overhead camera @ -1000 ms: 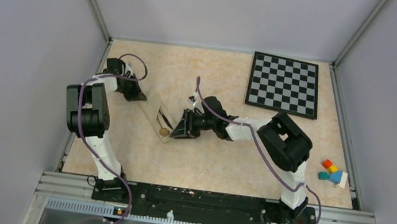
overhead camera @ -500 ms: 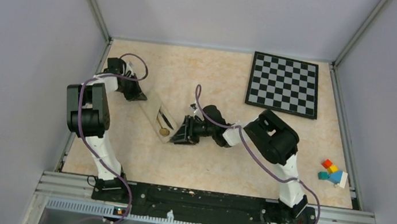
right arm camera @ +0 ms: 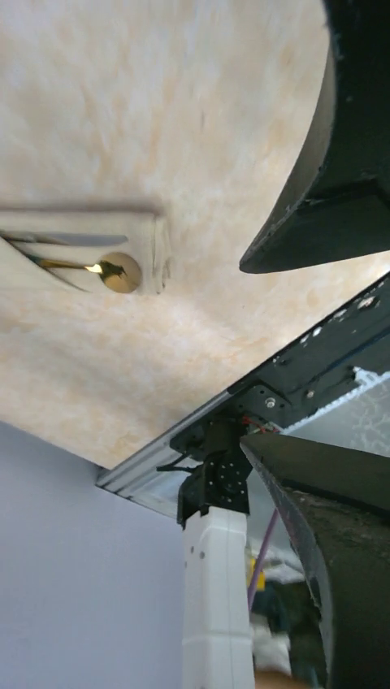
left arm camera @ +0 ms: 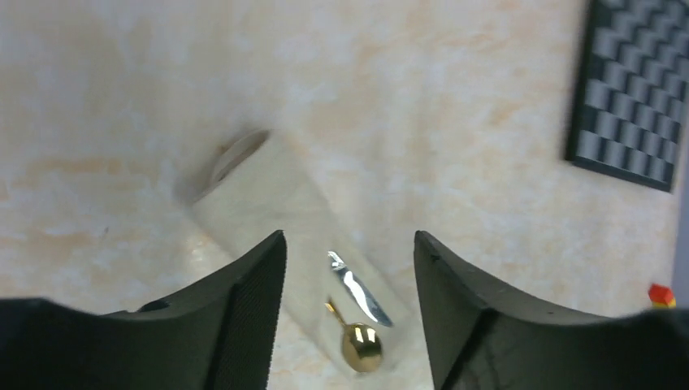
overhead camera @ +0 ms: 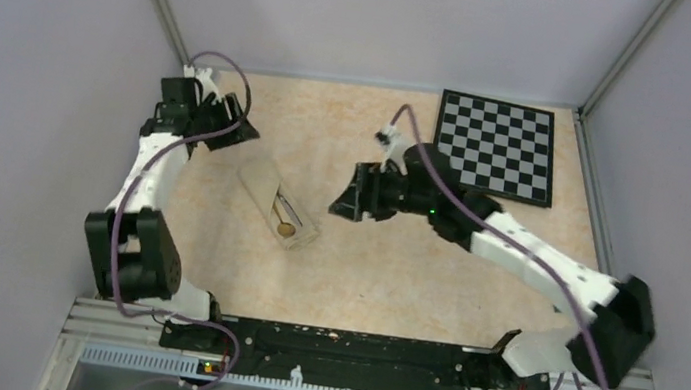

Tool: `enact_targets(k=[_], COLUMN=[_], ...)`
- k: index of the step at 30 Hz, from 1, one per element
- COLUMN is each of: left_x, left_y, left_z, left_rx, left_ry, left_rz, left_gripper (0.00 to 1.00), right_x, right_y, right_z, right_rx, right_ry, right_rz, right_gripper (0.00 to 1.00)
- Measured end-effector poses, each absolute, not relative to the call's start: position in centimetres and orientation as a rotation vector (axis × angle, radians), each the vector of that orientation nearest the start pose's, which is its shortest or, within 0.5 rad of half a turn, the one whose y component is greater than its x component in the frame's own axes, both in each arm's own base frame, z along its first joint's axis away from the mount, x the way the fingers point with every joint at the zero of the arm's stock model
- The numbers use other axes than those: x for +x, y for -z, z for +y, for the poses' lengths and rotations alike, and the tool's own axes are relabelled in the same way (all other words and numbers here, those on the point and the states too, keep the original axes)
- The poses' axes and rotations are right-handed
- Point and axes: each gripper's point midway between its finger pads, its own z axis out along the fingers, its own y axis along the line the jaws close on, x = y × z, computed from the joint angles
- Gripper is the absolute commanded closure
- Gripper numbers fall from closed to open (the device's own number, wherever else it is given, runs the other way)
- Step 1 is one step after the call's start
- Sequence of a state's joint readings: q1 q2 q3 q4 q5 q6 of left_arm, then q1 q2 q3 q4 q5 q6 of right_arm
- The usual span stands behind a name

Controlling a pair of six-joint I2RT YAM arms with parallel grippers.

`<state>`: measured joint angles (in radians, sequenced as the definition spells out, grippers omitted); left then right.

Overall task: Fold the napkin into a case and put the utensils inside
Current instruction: Reset both arms

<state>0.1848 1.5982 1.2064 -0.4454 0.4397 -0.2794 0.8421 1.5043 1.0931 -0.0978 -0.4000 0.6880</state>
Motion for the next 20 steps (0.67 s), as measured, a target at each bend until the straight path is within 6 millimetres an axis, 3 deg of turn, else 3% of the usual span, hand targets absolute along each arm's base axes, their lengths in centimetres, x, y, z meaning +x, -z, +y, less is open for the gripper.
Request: enact_targets(k=[2, 3, 4, 5, 6, 7, 9, 13, 15, 17, 20], left_x=[39.9, 36.0, 35.6, 33.9, 32.2, 30.1, 25.9, 20.2, 17.9, 16.4, 15.2], left_y=[-20.3, -33.4, -34.3, -37.1, -39.6, -41.8, -45.8, -51.7, -54.1, -56.1, -58.0], left_z=[-2.6, -9.2, -9.7, -11.5, -13.0, -14.2, -15.9, -15.9, -15.6, -15.1, -14.4], left_rx=[-0.243, 0.069, 0.097, 0.165, 0.212, 0.251, 0.332, 0.383, 0.395, 0.389, 0.372], left_ry=[0.601, 0.731, 0.744, 0.791, 0.848, 0.902, 0.998, 1.04, 1.029, 1.002, 0.972], left_rz=[2.221, 1.913, 1.887, 1.81, 1.733, 1.664, 1.524, 1.299, 1.209, 1.142, 1.083], left_gripper=[0.28, 0.21, 0.19, 0.18, 0.17, 0.09, 0.07, 0.04, 0.04, 0.04, 0.04], right_x=[21.9, 20.9, 20.8, 20.0, 19.4, 18.8, 16.8, 12.4, 10.4, 9.1, 8.3], right_y=[-25.0, -34.5, -35.1, -37.8, -39.0, -40.5, -44.4, -51.5, -54.1, -55.4, -55.9], right_z=[34.7, 26.7, 26.2, 23.5, 21.8, 19.8, 15.3, 7.4, 4.1, 1.8, -0.2], right_rx=[-0.46, -0.401, -0.396, -0.371, -0.362, -0.342, -0.298, -0.2, -0.147, -0.106, -0.069], right_ry=[-1.122, -0.893, -0.881, -0.832, -0.791, -0.747, -0.685, -0.654, -0.647, -0.635, -0.61], right_rz=[2.174, 1.958, 1.942, 1.876, 1.853, 1.818, 1.716, 1.481, 1.384, 1.326, 1.294], right_gripper=[0.24, 0.19, 0.19, 0.18, 0.18, 0.18, 0.18, 0.18, 0.18, 0.17, 0.17])
